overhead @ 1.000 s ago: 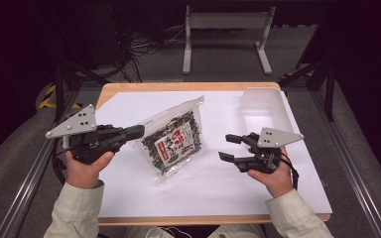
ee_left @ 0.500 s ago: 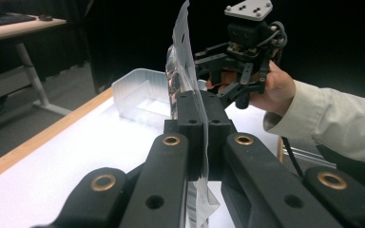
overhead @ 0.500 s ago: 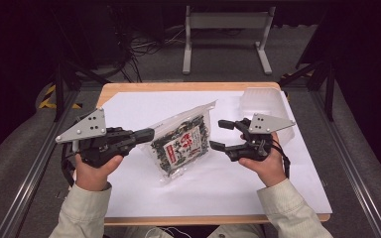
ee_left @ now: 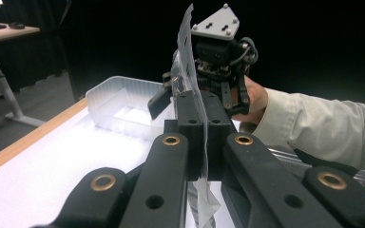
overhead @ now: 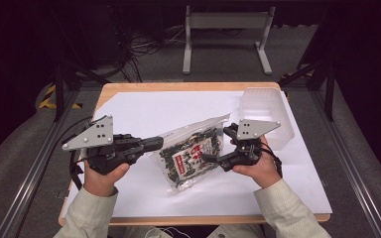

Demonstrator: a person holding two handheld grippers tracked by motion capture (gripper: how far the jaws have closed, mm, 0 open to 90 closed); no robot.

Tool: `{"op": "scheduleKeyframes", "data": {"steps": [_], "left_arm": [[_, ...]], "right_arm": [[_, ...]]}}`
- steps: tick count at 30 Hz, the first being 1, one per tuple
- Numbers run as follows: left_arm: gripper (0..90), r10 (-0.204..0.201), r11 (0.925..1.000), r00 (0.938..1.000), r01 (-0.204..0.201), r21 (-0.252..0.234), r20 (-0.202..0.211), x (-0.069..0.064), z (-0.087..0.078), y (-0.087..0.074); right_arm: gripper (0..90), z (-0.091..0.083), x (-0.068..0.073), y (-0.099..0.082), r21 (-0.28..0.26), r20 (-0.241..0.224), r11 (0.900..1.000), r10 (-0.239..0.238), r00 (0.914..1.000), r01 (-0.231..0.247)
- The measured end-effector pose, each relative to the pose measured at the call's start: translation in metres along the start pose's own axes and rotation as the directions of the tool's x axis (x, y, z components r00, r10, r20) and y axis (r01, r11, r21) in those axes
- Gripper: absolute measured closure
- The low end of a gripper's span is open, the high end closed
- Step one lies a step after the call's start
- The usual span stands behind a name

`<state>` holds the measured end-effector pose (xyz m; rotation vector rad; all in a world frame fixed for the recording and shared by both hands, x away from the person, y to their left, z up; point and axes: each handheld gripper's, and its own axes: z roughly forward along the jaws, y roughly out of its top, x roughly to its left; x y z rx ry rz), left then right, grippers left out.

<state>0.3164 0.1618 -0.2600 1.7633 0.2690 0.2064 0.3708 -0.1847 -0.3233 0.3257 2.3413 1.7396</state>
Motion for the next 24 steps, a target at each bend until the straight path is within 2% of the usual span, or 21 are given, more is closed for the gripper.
{"op": "scheduleKeyframes", "data": {"steps": [4,7,9,12,16,24], "left_arm": [[89.5,0.003,1.0000,1.0000,-0.003,0.002,-0.003,-0.001,0.003,-0.001],[89.5,0.005,1.0000,1.0000,-0.005,0.004,-0.003,0.001,0.004,-0.003],[89.5,-0.002,1.0000,1.0000,0.002,-0.001,-0.004,0.000,0.004,-0.004],[89.5,0.002,1.0000,0.9999,-0.002,-0.007,-0.010,0.000,0.004,-0.004],[89.4,0.001,0.9999,0.9998,-0.001,-0.012,-0.020,0.000,0.003,-0.004],[89.4,0.001,0.9998,0.9995,-0.001,-0.018,-0.033,0.000,0.002,-0.005]], "right_arm": [[16.4,0.010,0.004,-0.003,-0.026,-0.042,0.9994,0.022,0.9989,-0.023],[15.8,0.015,0.006,-0.005,-0.035,-0.040,0.9993,0.013,0.9991,-0.015],[23.7,0.015,0.007,-0.006,-0.039,-0.022,0.9992,-0.012,0.9997,0.012],[30.0,0.014,0.007,-0.008,-0.050,-0.038,0.9986,-0.020,0.9991,0.018],[36.8,0.015,0.008,-0.014,-0.120,-0.061,0.9925,-0.032,0.9976,0.025],[49.4,0.011,0.013,-0.012,-0.118,-0.047,0.9901,-0.082,0.9955,0.076]]}}
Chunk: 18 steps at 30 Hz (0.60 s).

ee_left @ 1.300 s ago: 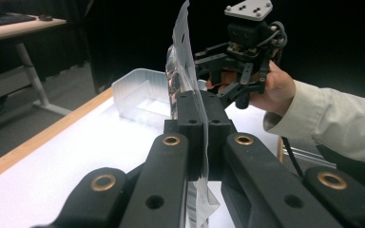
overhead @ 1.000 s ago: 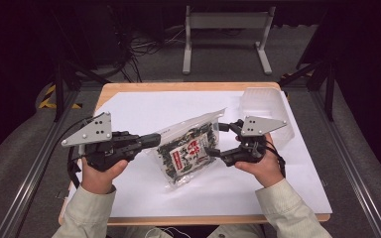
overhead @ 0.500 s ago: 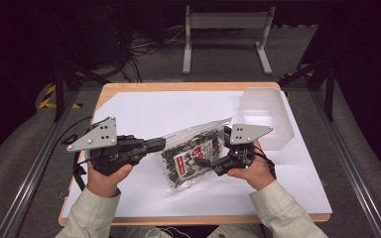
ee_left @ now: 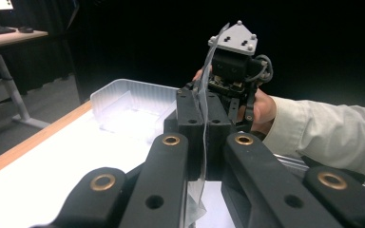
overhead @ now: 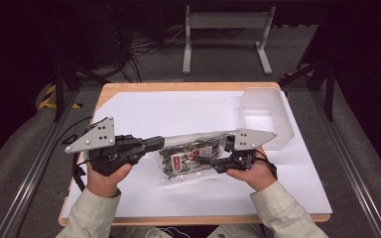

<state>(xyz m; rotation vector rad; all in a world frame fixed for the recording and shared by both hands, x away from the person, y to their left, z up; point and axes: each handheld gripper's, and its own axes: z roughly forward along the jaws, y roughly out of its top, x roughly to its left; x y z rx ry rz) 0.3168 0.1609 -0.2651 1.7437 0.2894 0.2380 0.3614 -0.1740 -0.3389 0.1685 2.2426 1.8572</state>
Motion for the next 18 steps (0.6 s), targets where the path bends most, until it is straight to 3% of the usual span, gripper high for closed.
{"op": "scheduleKeyframes", "data": {"steps": [5,11,18], "left_arm": [[89.3,-0.006,1.0000,0.9999,0.006,-0.003,-0.009,-0.0001,-0.0013,-0.0002],[89.3,-0.007,1.0000,0.9998,0.007,0.000,-0.018,-0.0006,-0.0006,-0.0001],[88.7,-0.023,0.9997,0.9989,0.022,-0.009,-0.041,0.0023,-0.0029,-0.0008]], "right_arm": [[62.1,-0.0018,0.0025,0.0007,0.008,-0.018,0.9999,-0.006,0.9998,0.007],[67.6,-0.0056,0.0031,0.0028,0.026,-0.043,0.9996,0.012,0.9990,-0.011],[74.8,-0.0060,0.0089,0.0076,0.044,-0.062,0.9990,0.001,0.9981,0.002]]}}
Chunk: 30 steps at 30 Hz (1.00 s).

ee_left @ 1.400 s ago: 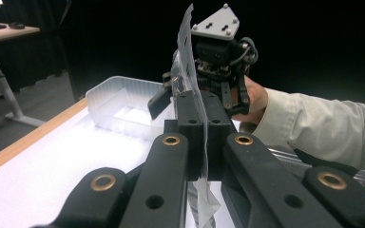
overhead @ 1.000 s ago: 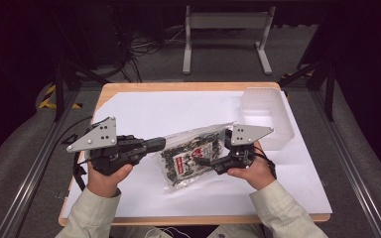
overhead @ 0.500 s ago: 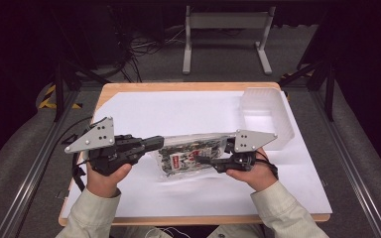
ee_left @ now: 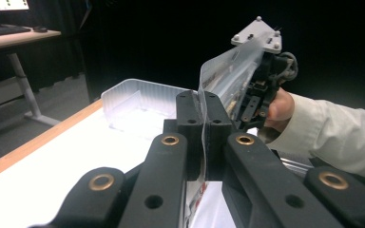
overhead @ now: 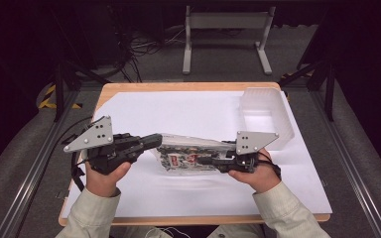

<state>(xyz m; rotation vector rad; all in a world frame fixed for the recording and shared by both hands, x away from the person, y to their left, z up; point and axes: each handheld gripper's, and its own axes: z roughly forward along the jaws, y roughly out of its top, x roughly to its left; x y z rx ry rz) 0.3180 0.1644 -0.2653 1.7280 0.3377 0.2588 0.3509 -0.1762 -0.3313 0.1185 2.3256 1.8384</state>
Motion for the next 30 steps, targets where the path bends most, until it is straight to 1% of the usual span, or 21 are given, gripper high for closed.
{"op": "scheduleKeyframes", "data": {"steps": [1,2,3,5,7,8,9,10,12,14,17,21,22,25,26,27,29,30], "left_arm": [[88.2,0.000,1.0000,1.0000,0.000,-0.002,-0.005,0.001,0.000,0.000],[87.1,-0.011,0.9999,0.9999,0.011,-0.004,-0.004,0.001,0.000,0.000],[85.6,-0.006,1.0000,1.0000,0.006,-0.001,-0.007,0.002,0.000,0.000],[78.3,-0.013,0.9999,0.9998,0.013,0.006,-0.017,0.004,0.000,-0.001],[70.8,-0.023,0.9997,0.9997,0.023,0.008,-0.009,0.006,0.001,-0.002],[67.0,-0.022,0.9997,0.9996,0.022,0.008,-0.016,0.007,0.002,-0.002],[61.0,-0.029,0.9995,0.9990,0.029,0.007,-0.034,0.007,0.003,-0.003],[54.4,-0.027,0.9996,0.9982,0.027,0.007,-0.054,0.007,0.003,-0.003],[40.6,-0.027,0.9996,0.9962,0.026,-0.009,-0.083,0.009,0.003,-0.004],[32.6,-0.033,0.9994,0.9944,0.031,-0.016,-0.100,0.013,0.002,-0.007],[28.3,-0.049,0.9986,0.9920,0.046,-0.026,-0.117,0.019,-0.001,-0.012],[24.1,-0.065,0.9977,0.9865,0.062,-0.029,-0.150,0.026,-0.003,-0.020],[23.3,-0.063,0.9980,0.9849,0.061,-0.018,-0.162,0.028,-0.004,-0.022],[21.5,-0.059,0.9979,0.9766,0.063,0.013,-0.207,0.034,-0.006,-0.031],[21.1,-0.058,0.9976,0.9751,0.065,0.024,-0.214,0.035,-0.006,-0.033],[20.4,-0.062,0.9968,0.9740,0.071,0.037,-0.218,0.037,-0.007,-0.037],[18.9,-0.060,0.9957,0.9754,0.073,0.057,-0.212,0.040,-0.006,-0.042],[18.7,-0.060,0.9949,0.9747,0.076,0.067,-0.216,0.041,-0.006,-0.046]], "right_arm": [[75.0,0.000,0.001,0.001,0.001,0.000,1.0000,0.000,1.0000,0.000],[75.2,0.000,0.001,0.001,0.002,-0.001,1.0000,0.002,1.0000,-0.002],[75.2,0.000,0.001,0.001,0.003,0.000,1.0000,0.004,1.0000,-0.004],[75.4,0.000,0.001,0.001,0.007,0.007,0.9999,0.009,0.9999,-0.009],[75.5,0.000,0.000,0.001,0.012,0.014,0.9999,0.012,0.9998,-0.012],[75.5,0.000,0.000,0.001,0.014,0.016,0.9998,0.013,0.9998,-0.014],[75.5,0.000,0.000,0.002,0.017,0.019,0.9997,0.014,0.9997,-0.015],[75.5,0.000,0.000,0.002,0.018,0.023,0.9997,0.015,0.9996,-0.016],[75.5,-0.003,-0.001,0.004,0.018,0.031,0.9996,0.022,0.9993,-0.023],[75.5,-0.007,-0.003,0.007,0.009,0.042,0.9997,0.023,0.9989,-0.023],[75.5,-0.014,-0.008,0.012,-0.019,0.052,0.9991,0.039,0.9979,-0.038],[75.5,-0.022,-0.016,0.017,-0.018,0.086,0.9986,0.050,0.9950,-0.049],[75.4,-0.024,-0.018,0.018,-0.020,0.095,0.9983,0.057,0.9938,-0.055],[75.4,-0.030,-0.026,0.021,-0.028,0.127,0.9971,0.073,0.9892,-0.070],[75.4,-0.033,-0.029,0.023,-0.035,0.139,0.9964,0.081,0.9869,-0.077],[75.4,-0.035,-0.031,0.024,-0.038,0.147,0.9961,0.085,0.9855,-0.080],[75.3,-0.039,-0.037,0.027,-0.047,0.170,0.9950,0.095,0.9808,-0.088],[75.3,-0.041,-0.038,0.028,-0.048,0.177,0.9948,0.098,0.9793,-0.090]]}}
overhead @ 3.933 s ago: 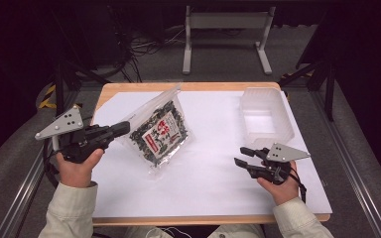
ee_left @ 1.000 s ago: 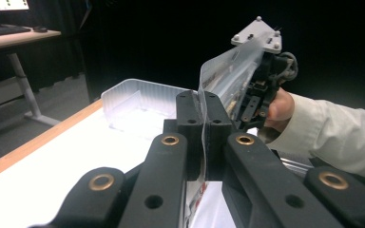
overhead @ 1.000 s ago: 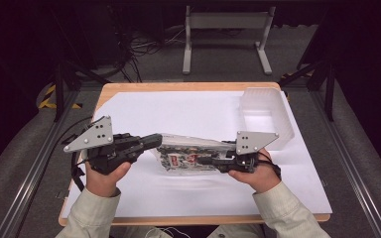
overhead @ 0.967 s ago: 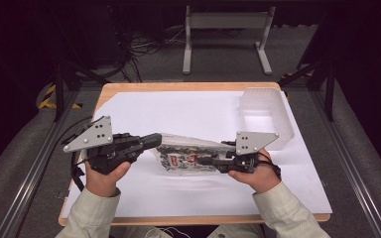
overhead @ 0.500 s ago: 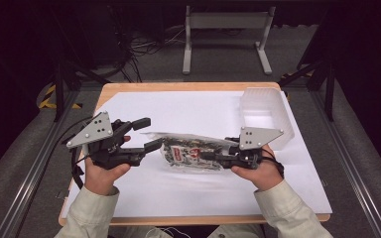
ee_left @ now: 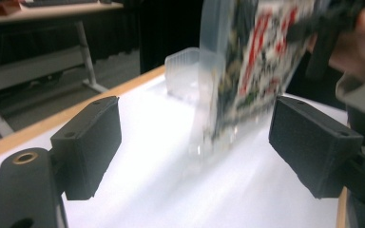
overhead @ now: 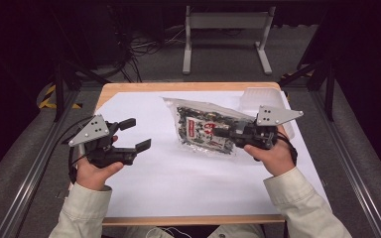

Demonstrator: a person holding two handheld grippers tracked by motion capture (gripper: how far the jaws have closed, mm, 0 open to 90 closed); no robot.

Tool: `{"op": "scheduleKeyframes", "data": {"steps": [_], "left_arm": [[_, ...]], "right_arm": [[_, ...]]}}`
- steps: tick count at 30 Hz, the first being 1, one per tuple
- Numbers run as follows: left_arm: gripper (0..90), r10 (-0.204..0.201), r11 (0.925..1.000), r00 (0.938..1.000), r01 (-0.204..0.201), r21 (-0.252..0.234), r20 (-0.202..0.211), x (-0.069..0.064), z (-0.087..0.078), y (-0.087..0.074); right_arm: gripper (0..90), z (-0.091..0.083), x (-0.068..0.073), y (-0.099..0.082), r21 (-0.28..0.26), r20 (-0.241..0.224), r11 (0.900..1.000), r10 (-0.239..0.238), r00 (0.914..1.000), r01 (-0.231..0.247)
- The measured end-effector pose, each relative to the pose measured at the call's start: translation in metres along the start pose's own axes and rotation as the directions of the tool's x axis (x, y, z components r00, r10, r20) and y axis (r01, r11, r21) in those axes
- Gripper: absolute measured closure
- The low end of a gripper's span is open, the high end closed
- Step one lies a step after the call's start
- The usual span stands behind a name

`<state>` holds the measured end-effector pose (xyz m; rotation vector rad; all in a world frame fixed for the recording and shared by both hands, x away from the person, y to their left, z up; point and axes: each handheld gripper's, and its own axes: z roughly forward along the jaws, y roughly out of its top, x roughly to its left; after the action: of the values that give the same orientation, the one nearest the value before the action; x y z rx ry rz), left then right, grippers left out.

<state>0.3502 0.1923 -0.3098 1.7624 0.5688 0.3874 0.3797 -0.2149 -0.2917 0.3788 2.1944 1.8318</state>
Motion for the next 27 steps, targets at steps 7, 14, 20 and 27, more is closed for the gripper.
{"op": "scheduleKeyframes", "data": {"steps": [7,14,20,27], "left_arm": [[17.4,-0.021,0.9993,0.9996,0.022,0.029,-0.018,0.010,0.007,-0.018],[16.2,-0.053,0.9952,0.9983,0.055,0.081,-0.027,0.020,0.017,-0.037],[15.5,-0.084,0.9876,0.9957,0.088,0.130,-0.038,0.028,0.022,-0.049],[14.9,-0.101,0.9812,0.9947,0.103,0.163,-0.018,0.033,0.027,-0.057]], "right_arm": [[75.3,-0.009,-0.016,0.013,0.003,0.061,0.9999,-0.010,0.9981,0.010],[75.4,-0.020,-0.033,0.027,-0.013,0.113,0.9998,-0.011,0.9935,0.012],[75.4,-0.028,-0.049,0.034,0.010,0.191,0.9997,-0.025,0.9813,0.024],[75.4,-0.039,-0.073,0.037,-0.010,0.261,0.9999,-0.005,0.9653,0.007]]}}
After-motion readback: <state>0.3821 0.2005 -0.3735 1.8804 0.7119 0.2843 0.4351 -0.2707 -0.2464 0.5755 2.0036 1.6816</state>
